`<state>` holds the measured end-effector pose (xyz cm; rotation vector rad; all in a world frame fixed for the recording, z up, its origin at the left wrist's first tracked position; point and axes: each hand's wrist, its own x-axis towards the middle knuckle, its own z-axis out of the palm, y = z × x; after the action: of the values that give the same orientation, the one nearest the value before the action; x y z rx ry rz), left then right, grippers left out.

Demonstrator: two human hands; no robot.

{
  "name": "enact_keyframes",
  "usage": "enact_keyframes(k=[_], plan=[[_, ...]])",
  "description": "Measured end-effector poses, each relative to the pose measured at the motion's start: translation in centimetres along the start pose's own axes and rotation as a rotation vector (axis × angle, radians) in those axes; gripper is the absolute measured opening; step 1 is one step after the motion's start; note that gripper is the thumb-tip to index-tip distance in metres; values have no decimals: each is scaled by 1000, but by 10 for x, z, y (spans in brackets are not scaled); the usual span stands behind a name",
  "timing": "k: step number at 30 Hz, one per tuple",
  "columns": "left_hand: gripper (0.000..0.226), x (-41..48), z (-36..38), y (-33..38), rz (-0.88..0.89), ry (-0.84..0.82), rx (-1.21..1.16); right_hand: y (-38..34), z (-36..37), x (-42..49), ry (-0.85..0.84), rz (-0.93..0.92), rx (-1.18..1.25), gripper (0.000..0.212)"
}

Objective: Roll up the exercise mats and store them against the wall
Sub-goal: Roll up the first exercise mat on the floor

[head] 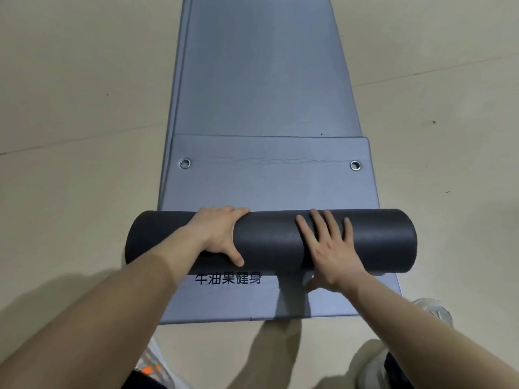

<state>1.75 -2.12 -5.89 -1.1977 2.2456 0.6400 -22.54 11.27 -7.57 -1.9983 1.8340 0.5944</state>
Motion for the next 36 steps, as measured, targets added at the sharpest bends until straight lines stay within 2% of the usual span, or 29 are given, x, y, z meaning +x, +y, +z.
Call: enact_keyframes(k=[2,6,8,10,13,16,21,22,24,25,27,29,31,34,36], plan=[[124,-12,11,7,-52,134,21,8,-15,22,13,-5,63,151],[147,-24,36,22,-155,221,205,29,-60,61,-26,-31,122,148],[140,0,19,10,-159,327,175,29,-55,62,81,39,92,146],[136,26,-8,-6,-110,336,154,27,-40,59,216,89,18,141],[134,54,-40,-21,-78,259,120,39,-49,81,284,41,-25,124],[121,62,-54,-26,-89,176,32,47,-76,96,179,28,-46,117],[115,12,-20,-17,-132,-102,-150,25,-71,52,-57,-68,12,111],[115,-5,-6,-12,-141,-61,-130,20,-70,43,-91,-93,22,111],[121,-38,26,2,-171,161,-5,17,-75,38,-124,-110,44,111],[126,-52,40,10,-174,224,47,17,-80,41,-139,-103,67,112],[138,-66,62,20,-168,204,86,14,-84,44,-141,-93,80,120],[143,-52,62,17,-177,180,70,15,-79,39,-9,-49,80,132],[142,-28,43,0,-167,183,-3,18,-57,21,139,28,57,141],[136,-2,9,-17,-117,107,-71,22,-18,11,92,25,-155,156],[126,-4,13,-14,-133,222,9,28,-17,35,122,28,-156,154]])
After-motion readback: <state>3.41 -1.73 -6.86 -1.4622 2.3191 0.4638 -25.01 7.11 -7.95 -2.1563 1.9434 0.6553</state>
